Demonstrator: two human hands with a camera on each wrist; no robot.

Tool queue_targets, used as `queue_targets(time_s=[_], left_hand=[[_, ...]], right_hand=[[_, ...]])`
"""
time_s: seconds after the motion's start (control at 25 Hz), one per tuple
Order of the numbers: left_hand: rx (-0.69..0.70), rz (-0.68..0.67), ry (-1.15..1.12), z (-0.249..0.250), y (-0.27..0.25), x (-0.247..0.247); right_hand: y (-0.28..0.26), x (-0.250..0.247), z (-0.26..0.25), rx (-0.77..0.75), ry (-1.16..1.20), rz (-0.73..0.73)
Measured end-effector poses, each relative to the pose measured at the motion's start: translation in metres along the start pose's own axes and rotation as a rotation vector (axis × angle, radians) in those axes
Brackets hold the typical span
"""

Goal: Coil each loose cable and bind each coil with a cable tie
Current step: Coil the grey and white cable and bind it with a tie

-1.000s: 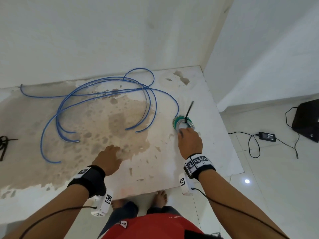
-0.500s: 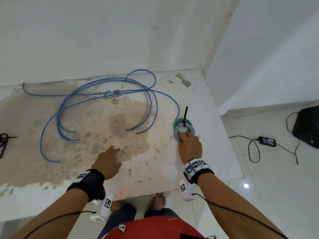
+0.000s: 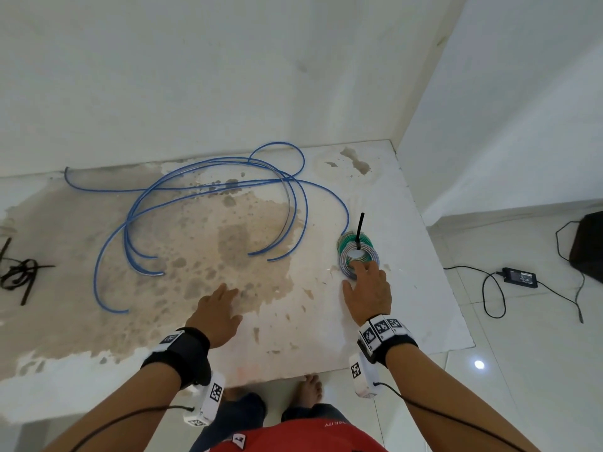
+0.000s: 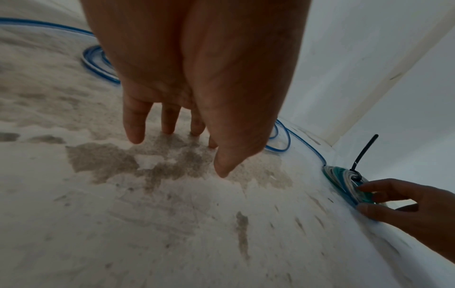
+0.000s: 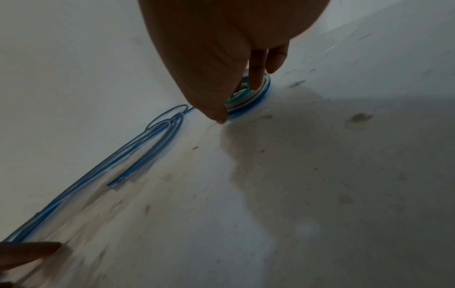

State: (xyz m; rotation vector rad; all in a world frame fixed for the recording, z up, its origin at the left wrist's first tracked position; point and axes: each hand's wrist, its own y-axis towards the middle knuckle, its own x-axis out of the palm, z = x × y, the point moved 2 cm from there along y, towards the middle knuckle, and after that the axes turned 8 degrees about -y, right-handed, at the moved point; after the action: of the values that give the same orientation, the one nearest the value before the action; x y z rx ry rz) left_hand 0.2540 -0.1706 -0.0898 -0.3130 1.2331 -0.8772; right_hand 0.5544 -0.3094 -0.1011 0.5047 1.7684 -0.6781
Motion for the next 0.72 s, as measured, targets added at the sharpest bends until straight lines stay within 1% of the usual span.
queue_targets(time_s=[0.08, 0.12, 0.16, 0.28, 0.36, 0.4, 0.48, 0.6, 0.72], left_hand=[[0.013, -0.003, -0.022, 0.000, -0.001, -0.002], [0.017, 0.004, -0.051, -0.001, -0.001, -0.004], [0.021, 0.015, -0.080, 0.000, -0.001, -0.006], [0.068, 0.085, -0.174, 0.002, 0.003, -0.023], [0.091, 0.139, -0.247, 0.003, 0.012, -0.040], [0.080, 0.186, -0.299, -0.002, 0.017, -0.050], [0.013, 0.282, -0.411, -0.020, 0.029, -0.071], [-0.124, 0.417, -0.525, -0.066, 0.045, -0.103], [-0.200, 0.520, -0.472, -0.115, 0.057, -0.134]], right_hand=[[-0.006, 0.002, -0.008, -0.057, 0.136, 0.113], [-0.008, 0.003, -0.015, -0.104, 0.203, 0.144], [-0.011, 0.004, -0.024, -0.156, 0.255, 0.134], [-0.008, 0.006, -0.067, -0.328, 0.294, -0.022], [0.002, 0.006, -0.100, -0.396, 0.270, -0.157], [0.008, 0.006, -0.119, -0.427, 0.259, -0.210], [0.018, 0.004, -0.158, -0.471, 0.245, -0.277], [0.026, 0.005, -0.221, -0.527, 0.216, -0.371], [0.027, 0.022, -0.273, -0.505, 0.222, -0.449]])
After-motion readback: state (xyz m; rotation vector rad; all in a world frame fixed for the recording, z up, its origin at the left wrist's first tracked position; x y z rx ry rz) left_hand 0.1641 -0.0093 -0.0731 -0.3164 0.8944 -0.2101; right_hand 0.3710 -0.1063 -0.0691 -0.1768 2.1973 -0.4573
